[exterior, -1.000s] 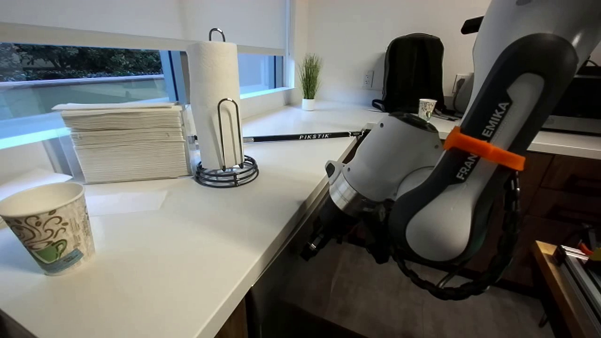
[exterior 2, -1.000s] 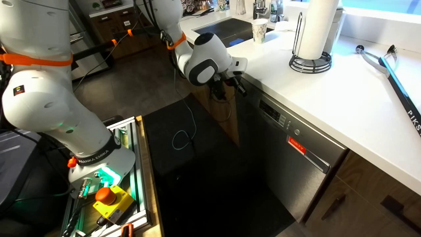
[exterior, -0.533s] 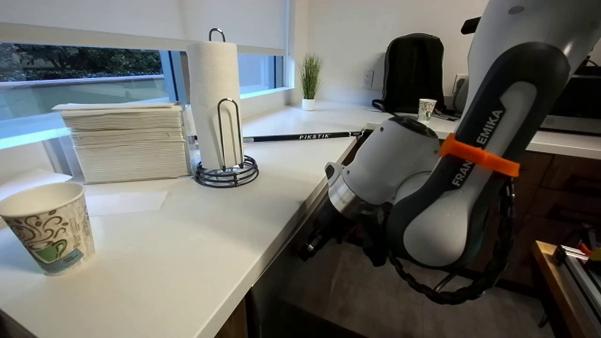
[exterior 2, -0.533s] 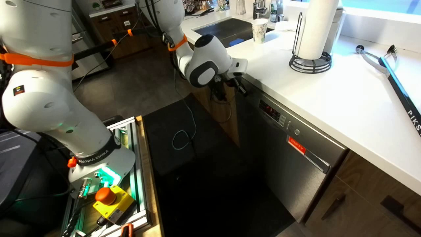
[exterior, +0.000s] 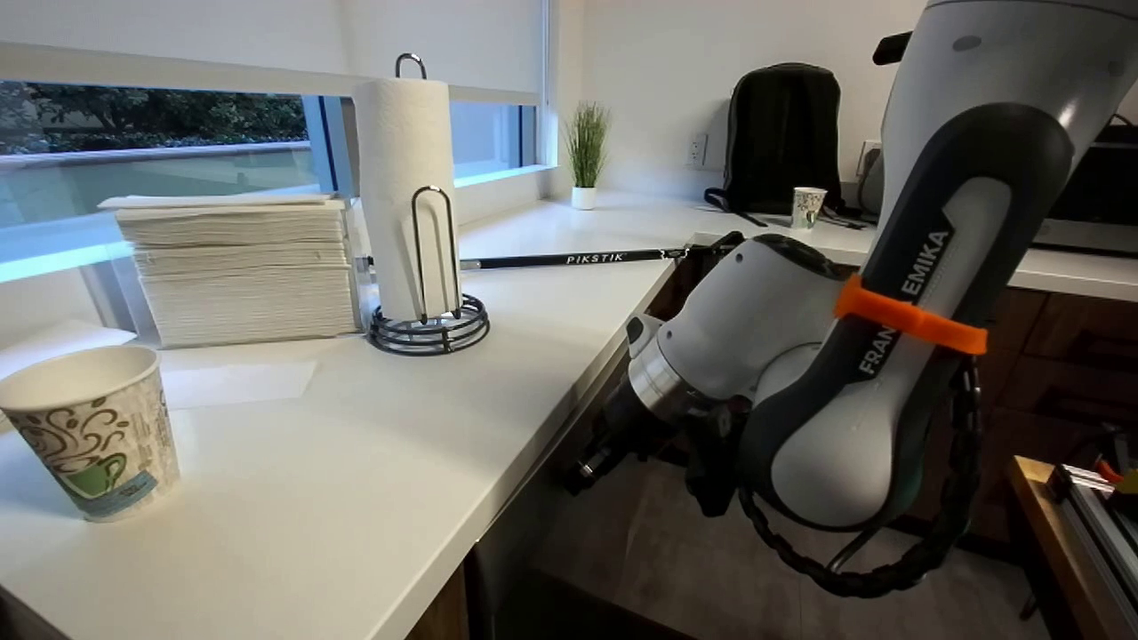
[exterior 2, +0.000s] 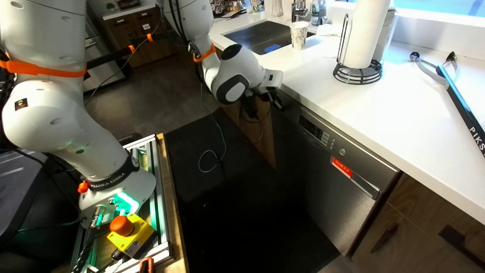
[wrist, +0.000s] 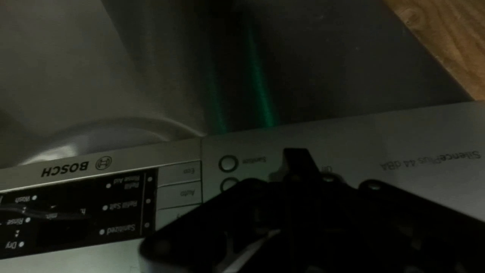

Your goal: Press a button on the dishwasher.

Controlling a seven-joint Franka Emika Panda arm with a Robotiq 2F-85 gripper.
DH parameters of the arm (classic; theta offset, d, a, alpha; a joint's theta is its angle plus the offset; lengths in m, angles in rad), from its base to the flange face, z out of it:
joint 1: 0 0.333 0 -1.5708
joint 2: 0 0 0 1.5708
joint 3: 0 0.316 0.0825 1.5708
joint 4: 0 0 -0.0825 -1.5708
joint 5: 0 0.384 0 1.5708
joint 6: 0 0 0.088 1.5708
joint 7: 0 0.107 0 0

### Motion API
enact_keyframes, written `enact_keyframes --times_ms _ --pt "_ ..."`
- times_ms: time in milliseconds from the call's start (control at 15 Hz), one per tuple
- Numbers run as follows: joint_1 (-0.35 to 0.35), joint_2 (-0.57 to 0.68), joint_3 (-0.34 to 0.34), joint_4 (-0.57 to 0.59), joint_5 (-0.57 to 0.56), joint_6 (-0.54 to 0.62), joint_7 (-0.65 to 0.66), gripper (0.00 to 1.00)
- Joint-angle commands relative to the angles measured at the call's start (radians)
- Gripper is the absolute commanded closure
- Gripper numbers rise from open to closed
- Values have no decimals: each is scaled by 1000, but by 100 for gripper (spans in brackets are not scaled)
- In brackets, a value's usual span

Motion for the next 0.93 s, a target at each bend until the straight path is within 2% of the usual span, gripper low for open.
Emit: enact_keyframes --times_ms 0,133,267,467,600,733,800,867 --pt "-15 79 29 83 21 145 27 100" --pt "-10 90 28 78 32 181 24 100" --pt "-4 62 25 38 35 113 4 100" --pt "60 -38 -38 -54 86 -6 -53 100" --pt "140 -99 -124 -94 144 -106 -86 100" --pt "253 -157 -246 -128 195 -224 -110 100" --pt "279 -193 -277 -142 191 -290 -102 100" --pt "341 -225 -345 -156 184 -362 -95 100"
